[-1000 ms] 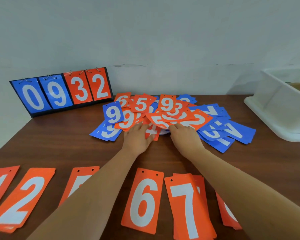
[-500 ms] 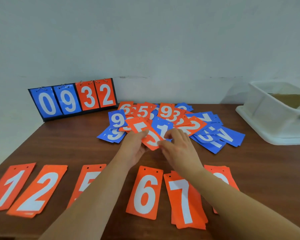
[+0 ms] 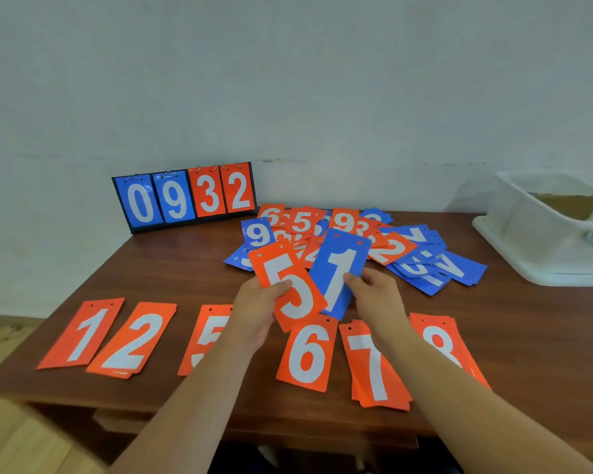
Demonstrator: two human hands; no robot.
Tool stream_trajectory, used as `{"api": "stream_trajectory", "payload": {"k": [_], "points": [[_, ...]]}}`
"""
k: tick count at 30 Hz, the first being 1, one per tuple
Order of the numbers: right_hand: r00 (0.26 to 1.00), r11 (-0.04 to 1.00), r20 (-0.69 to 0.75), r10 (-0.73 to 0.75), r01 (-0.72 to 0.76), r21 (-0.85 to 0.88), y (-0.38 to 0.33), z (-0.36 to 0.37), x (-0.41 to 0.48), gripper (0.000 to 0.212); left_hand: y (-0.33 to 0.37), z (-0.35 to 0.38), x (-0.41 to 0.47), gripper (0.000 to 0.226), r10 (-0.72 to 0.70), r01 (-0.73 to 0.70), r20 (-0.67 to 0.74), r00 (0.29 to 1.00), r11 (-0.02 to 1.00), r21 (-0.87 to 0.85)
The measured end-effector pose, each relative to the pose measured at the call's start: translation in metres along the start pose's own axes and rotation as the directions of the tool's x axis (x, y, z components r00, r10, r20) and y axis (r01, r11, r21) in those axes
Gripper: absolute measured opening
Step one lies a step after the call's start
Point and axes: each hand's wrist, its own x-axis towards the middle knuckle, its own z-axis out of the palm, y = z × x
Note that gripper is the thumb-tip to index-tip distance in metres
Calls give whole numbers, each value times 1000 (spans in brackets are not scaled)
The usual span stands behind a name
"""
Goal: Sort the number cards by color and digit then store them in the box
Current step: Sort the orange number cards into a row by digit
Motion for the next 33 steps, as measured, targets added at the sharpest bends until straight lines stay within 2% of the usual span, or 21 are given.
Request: {"api": "stream_trajectory", "payload": {"k": [3,5,7,9,12,14,16,18,21,24,27,29,33], "points": [[997,993,-67,34,-27,112,-9,-3,-4,15,6,-13,-5,54,38,3,-177,983,975,222],[998,991,-57,23,-16,131,-12,-1,-9,15,10,-20,-10,63,72,-9,-197,978,952,305],[1000,994,-19,11,-8,109,-16,7,-17,21,13,-24,-14,60,96,-37,-163,982,942,334],[999,999,33,19,-21,49,-16,20,-24,28,14,-25,-18,45,58,-26,-105,993,959,283],[995,991,98,19,-6,-131,-11,44,-30,23,10,-26,-21,32,1,-2,12,1000,997,76],[993,989,115,28,-10,-147,-9,57,-32,13,6,-30,-22,30,25,-27,30,999,998,64],[988,991,142,58,-40,-126,-9,68,-32,16,4,-38,-22,28,26,-26,-3,1000,1000,17],[982,992,174,74,-55,-112,-9,79,-32,11,5,-48,-21,27,54,-55,30,998,997,50],[979,995,189,72,-56,-86,-8,100,-30,24,16,-72,-23,22,135,-152,76,988,947,285],[968,996,243,68,-51,-75,-11,129,-31,30,29,-111,-15,28,212,-198,6,977,898,393],[954,995,290,75,-55,-78,-12,161,-29,21,45,-160,2,22,289,-198,-138,947,869,454],[954,996,289,75,-57,-73,-10,180,-24,16,54,-194,18,14,349,-201,-250,903,858,472],[950,991,298,97,-63,-119,-4,212,-11,12,66,-255,60,17,366,-79,-362,857,788,610]]}}
